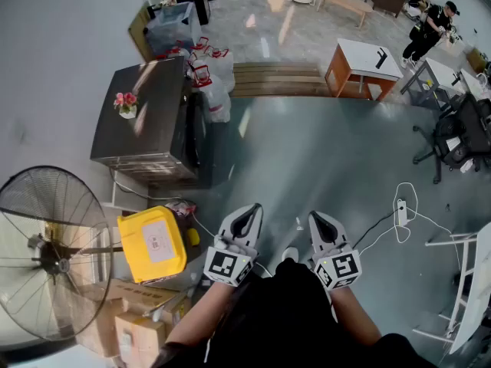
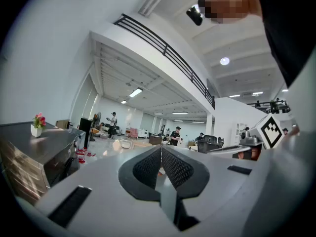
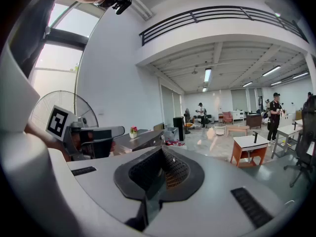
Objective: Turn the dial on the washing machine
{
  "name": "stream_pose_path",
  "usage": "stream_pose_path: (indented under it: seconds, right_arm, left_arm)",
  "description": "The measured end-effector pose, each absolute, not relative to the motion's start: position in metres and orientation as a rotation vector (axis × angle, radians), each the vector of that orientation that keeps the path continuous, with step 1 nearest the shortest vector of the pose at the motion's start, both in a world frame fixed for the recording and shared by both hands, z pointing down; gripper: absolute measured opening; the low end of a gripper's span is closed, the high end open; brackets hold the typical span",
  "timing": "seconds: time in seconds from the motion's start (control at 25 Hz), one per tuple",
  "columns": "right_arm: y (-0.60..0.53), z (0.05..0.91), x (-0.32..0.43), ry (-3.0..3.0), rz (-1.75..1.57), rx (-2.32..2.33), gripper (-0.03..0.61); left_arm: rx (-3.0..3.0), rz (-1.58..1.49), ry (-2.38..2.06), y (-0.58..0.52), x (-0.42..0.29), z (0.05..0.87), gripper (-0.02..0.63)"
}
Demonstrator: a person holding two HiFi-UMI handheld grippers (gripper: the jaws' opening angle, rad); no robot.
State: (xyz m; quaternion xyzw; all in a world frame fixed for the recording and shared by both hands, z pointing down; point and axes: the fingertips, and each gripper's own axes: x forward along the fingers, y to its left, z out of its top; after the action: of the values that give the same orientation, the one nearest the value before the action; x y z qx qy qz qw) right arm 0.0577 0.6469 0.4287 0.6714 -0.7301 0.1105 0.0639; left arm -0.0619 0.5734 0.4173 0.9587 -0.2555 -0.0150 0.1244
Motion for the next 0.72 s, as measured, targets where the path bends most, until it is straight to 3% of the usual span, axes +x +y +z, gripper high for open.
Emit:
stream_pose_path:
  seconds: [0.28,0.72]
  right_arm:
    - [0.649,0.420,0.053,-2.228,0.327,2.058,-0.002]
    - [0.651,0.417,0.120,-2.213,0.339,2.058,0.000]
  left_arm:
    - [2.816,-0.061,-0.780,0.579,-0.083,0.406,0.005]
    - [2.812,-0.104,-0.882,0.569,-0.049,0.394,0.005]
